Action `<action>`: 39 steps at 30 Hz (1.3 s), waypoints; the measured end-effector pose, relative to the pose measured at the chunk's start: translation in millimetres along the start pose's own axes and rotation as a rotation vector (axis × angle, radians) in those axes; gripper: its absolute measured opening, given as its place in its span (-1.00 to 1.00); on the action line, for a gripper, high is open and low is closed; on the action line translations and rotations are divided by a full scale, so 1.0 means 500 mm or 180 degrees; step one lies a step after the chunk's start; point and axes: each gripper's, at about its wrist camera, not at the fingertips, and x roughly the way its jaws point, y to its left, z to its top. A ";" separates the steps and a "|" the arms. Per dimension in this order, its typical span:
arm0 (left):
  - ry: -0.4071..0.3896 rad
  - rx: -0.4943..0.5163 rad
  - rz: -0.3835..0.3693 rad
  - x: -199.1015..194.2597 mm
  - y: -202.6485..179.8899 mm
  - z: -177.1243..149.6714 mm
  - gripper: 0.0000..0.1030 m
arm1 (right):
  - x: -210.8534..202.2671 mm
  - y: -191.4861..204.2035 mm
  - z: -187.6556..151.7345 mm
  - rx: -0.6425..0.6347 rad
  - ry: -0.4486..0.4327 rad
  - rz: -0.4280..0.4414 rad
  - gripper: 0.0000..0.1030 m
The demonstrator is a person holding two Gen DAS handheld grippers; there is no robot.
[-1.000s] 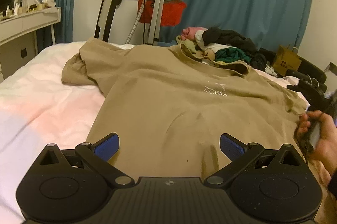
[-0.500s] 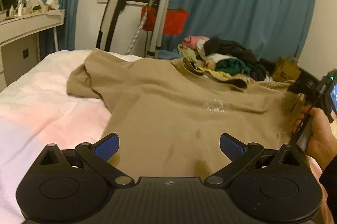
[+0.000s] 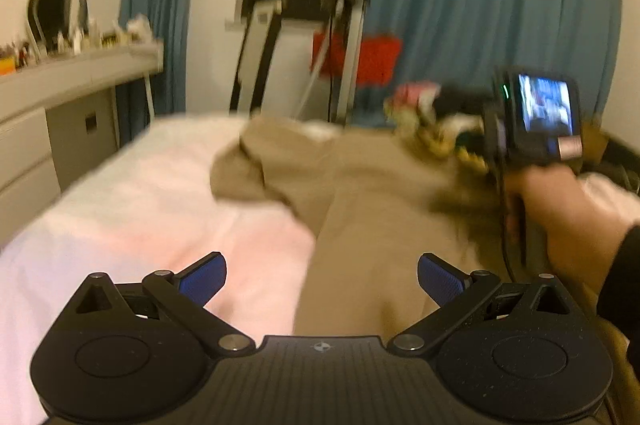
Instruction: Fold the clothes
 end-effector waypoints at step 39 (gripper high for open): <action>0.0950 0.0604 -0.1804 -0.173 -0.378 -0.149 0.28 | -0.655 -0.607 -0.309 0.2495 -0.0089 0.0577 0.66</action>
